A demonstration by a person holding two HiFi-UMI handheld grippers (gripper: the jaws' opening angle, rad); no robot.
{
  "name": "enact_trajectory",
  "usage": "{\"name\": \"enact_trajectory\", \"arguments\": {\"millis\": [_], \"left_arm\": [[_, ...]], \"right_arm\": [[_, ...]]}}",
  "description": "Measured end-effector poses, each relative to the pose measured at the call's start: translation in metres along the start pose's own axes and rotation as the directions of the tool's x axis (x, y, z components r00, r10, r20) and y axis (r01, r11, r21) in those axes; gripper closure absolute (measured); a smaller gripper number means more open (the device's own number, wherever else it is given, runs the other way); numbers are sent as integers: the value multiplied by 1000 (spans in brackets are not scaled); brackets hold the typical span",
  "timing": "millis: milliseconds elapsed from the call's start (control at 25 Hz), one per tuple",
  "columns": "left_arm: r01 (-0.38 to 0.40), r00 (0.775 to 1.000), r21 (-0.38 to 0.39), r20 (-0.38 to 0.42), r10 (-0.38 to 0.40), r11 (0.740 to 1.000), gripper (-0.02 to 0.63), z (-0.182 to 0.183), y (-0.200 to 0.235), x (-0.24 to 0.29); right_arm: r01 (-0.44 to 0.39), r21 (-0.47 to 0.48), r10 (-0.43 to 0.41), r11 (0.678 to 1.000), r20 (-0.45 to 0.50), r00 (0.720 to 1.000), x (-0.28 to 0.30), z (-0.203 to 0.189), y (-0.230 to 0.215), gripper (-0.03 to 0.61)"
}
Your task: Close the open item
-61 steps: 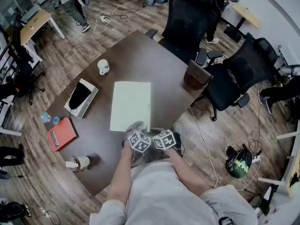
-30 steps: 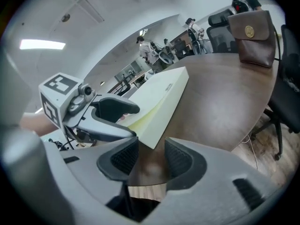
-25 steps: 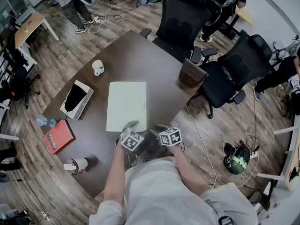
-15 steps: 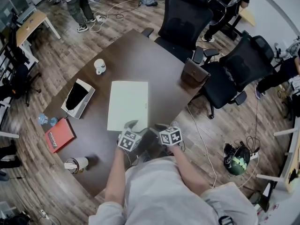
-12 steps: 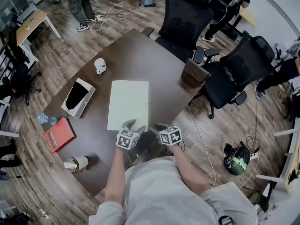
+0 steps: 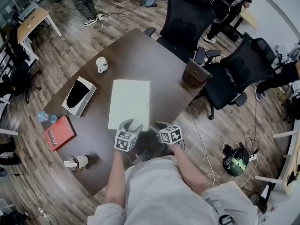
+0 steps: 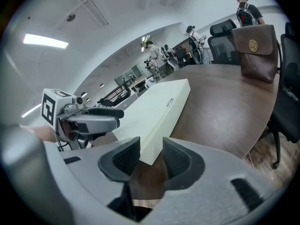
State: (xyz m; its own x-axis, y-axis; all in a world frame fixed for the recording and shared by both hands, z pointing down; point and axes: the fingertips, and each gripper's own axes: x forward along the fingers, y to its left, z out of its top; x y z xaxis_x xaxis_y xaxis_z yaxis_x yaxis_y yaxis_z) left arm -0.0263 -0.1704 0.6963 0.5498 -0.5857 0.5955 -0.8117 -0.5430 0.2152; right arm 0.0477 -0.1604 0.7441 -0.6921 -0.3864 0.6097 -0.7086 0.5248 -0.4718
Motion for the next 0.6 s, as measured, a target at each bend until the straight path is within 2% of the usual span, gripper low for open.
{"name": "enact_trajectory", "arguments": {"millis": [280, 600], "left_arm": [[-48, 994, -96, 90, 57, 994, 376, 7, 12, -23], [-139, 973, -183, 157, 168, 973, 376, 8, 32, -56]], "right_arm": [[-1, -28, 2, 1000, 31, 1000, -1, 18, 9, 426], [28, -55, -24, 998, 65, 998, -8, 26, 17, 425]]}}
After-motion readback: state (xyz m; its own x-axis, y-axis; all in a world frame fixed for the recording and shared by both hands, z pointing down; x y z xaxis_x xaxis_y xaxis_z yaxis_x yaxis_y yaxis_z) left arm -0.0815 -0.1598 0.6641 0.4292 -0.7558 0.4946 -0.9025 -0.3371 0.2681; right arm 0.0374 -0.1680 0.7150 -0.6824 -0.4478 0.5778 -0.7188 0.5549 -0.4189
